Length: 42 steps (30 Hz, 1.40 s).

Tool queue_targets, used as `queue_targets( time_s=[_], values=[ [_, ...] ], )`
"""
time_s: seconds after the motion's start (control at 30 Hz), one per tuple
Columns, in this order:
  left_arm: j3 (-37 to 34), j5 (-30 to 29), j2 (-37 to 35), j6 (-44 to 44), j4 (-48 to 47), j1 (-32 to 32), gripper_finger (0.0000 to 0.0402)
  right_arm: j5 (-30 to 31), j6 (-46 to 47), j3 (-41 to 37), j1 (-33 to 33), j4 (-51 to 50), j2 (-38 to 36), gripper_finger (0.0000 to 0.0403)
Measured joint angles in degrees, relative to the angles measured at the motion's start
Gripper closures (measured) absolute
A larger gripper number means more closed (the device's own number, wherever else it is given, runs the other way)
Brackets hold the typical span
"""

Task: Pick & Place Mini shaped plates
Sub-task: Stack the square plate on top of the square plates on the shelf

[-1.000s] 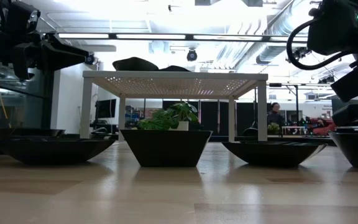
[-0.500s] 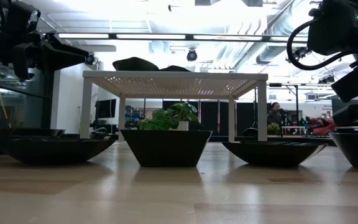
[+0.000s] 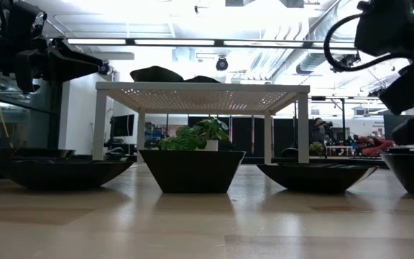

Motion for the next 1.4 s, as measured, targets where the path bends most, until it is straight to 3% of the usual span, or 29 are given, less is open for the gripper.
queue_targets(
  time_s=[0.63, 0.87, 1.17, 1.4],
  values=[
    [0.0, 0.28, 0.0, 0.0, -0.01, 0.0, 0.0227, 0.22, 3.43, 9.76, -4.2, -8.75, -12.06, 0.0398],
    [0.0, 0.26, 0.02, 0.0, -0.02, 0.0, 0.0227, 0.27, 3.33, 16.07, -11.23, -7.71, -11.63, 0.0396],
    [0.0, 0.22, 0.0, -0.02, -0.02, 0.0, 0.0227, 0.28, 3.21, 21.59, -22.86, 0.57, -11.43, 0.0392],
    [0.0, 0.2, 0.01, -0.02, -0.02, 0.0, 0.0227, 0.31, 4.53, 25.56, -31.61, 5.63, -6.74, 0.0392]
  ],
)
